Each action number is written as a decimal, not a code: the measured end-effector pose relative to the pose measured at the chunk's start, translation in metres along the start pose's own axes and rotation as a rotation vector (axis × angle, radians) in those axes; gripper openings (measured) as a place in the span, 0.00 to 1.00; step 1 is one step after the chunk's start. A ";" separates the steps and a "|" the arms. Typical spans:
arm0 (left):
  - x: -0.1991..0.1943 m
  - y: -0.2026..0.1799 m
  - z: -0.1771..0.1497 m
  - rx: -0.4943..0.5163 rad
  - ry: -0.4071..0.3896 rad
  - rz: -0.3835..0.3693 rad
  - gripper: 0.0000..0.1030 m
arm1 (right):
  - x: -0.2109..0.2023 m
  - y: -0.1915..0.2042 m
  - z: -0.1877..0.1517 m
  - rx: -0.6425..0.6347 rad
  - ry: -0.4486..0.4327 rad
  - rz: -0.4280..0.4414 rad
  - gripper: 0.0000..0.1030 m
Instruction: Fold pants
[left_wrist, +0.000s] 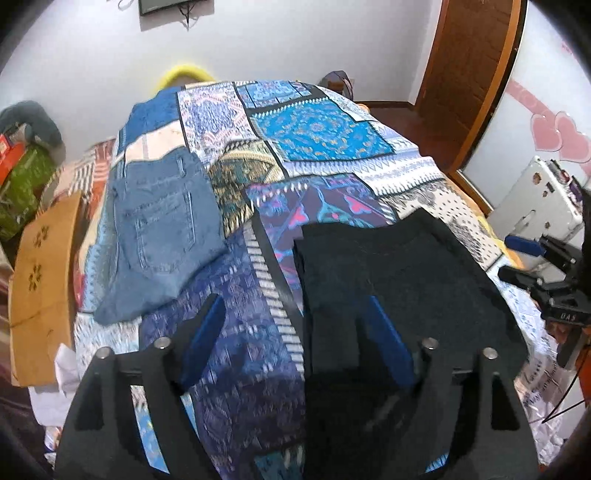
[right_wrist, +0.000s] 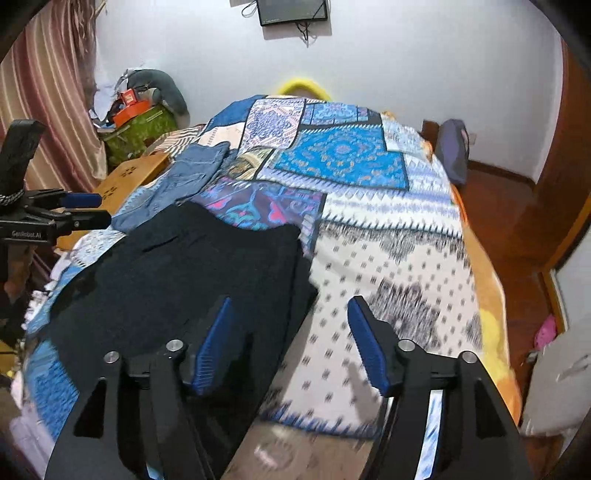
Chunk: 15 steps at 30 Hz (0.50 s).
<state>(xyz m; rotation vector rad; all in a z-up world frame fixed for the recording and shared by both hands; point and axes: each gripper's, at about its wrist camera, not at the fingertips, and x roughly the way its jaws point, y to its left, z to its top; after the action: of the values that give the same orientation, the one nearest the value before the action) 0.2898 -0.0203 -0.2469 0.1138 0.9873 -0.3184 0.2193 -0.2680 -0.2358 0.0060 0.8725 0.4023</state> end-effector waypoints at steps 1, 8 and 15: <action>-0.001 0.000 -0.006 -0.005 0.007 -0.014 0.81 | -0.002 0.002 -0.007 0.014 0.004 0.014 0.66; 0.009 -0.006 -0.041 -0.034 0.083 -0.068 0.82 | 0.015 0.016 -0.039 0.104 0.066 0.087 0.68; 0.029 -0.008 -0.044 -0.080 0.159 -0.169 0.82 | 0.032 0.002 -0.048 0.245 0.087 0.171 0.76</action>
<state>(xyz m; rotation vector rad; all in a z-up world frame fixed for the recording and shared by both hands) 0.2668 -0.0241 -0.2950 -0.0180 1.1692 -0.4286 0.2016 -0.2626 -0.2901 0.2921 1.0066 0.4554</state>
